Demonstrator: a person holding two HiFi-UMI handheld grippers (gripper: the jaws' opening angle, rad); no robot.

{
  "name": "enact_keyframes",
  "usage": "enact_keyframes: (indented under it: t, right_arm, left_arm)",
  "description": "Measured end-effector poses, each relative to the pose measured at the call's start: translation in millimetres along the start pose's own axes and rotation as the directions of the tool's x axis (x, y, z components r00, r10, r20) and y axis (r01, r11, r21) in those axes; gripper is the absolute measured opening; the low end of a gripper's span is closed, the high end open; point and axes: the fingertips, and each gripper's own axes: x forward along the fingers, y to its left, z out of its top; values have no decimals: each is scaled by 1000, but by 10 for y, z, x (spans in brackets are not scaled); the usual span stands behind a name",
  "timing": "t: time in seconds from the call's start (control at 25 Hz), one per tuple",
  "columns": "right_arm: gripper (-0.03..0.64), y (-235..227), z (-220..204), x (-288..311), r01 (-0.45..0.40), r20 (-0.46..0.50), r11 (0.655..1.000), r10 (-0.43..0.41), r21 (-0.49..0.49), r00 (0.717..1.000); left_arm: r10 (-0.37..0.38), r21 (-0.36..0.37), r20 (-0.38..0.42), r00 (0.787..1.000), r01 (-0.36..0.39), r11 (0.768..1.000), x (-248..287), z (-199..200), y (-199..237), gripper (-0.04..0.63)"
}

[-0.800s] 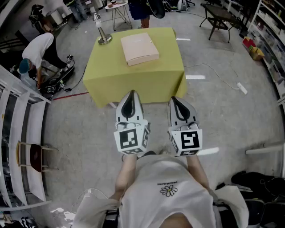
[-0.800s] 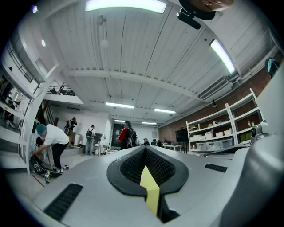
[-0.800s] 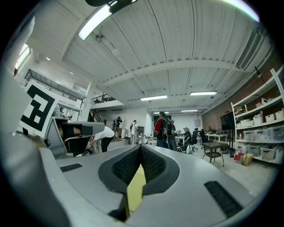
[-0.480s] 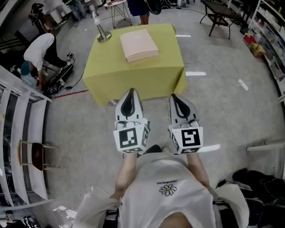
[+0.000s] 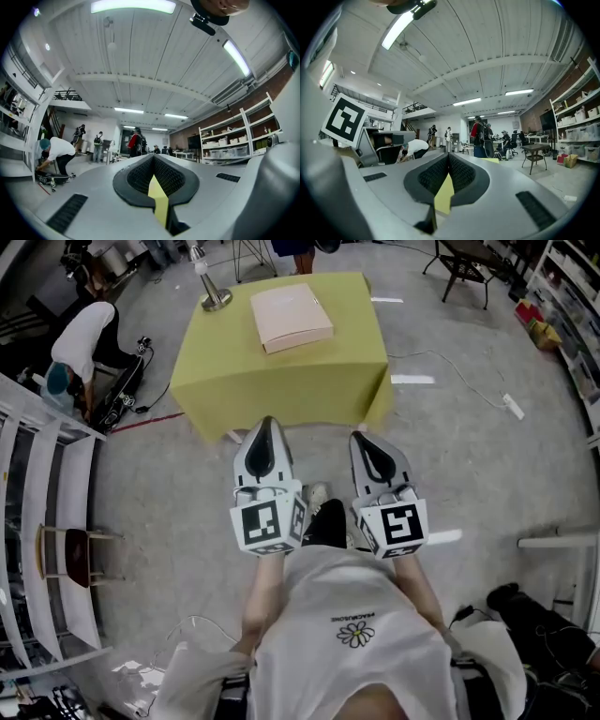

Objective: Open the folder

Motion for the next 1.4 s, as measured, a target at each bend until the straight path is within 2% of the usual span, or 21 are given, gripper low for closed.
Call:
enact_keyframes:
  t: [0.24, 0.44, 0.68, 0.96, 1.4]
  right_arm:
    - [13, -183, 27, 156, 20, 27, 1000, -20, 7, 999]
    - [12, -341, 40, 430, 28, 31, 1000, -27, -9, 999]
    - [12, -621, -74, 897, 38, 15, 999, -38, -2, 999]
    - [12, -1010, -162, 1834, 55, -10, 998, -55, 16, 998]
    - [12, -1523, -31, 3811, 72, -22, 997, -71, 17, 997]
  left_arm:
    - [-33, 26, 31, 999, 32, 999, 290, 45, -51, 15]
    - [-45, 36, 90, 995, 42, 998, 633, 114, -70, 15]
    - [-65, 62, 78, 995, 61, 996, 1227, -22, -27, 15]
    - [-60, 60, 38, 997, 58, 997, 2128, -319, 305, 15]
    - [-67, 11, 30, 997, 66, 998, 3893, -457, 1283, 15]
